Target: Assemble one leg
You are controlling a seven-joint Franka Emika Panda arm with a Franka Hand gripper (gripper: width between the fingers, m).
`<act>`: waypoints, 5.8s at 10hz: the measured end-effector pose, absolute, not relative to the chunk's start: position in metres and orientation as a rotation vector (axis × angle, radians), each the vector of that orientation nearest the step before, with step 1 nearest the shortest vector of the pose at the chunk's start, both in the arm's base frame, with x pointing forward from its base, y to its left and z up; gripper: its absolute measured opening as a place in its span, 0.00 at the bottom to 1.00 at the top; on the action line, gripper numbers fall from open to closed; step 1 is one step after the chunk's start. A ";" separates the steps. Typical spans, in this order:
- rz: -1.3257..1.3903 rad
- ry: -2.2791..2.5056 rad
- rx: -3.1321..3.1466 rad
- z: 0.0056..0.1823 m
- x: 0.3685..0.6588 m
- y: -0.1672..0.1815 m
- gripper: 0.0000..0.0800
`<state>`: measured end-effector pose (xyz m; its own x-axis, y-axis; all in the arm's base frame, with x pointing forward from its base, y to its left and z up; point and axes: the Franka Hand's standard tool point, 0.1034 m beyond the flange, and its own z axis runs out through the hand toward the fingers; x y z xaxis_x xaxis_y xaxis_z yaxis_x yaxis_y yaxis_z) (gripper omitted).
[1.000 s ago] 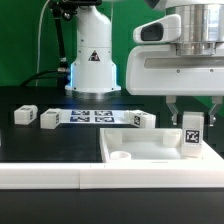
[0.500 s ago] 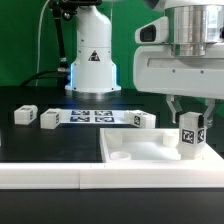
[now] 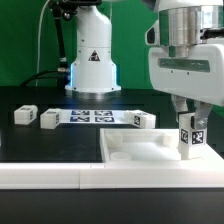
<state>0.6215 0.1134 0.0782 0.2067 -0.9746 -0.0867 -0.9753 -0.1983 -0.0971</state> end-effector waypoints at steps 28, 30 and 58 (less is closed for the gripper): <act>-0.035 0.640 -3.033 0.080 0.623 0.120 0.36; -0.034 0.941 -2.951 0.079 0.623 0.121 0.36; -0.010 -0.012 -3.128 0.078 0.626 0.118 0.81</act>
Offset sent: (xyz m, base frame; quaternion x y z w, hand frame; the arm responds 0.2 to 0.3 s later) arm -0.0037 0.0040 -0.0016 0.0181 0.0050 -0.1022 0.9946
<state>0.6260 0.1181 0.0781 0.9999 0.0079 0.0062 0.0080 -0.9999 -0.0132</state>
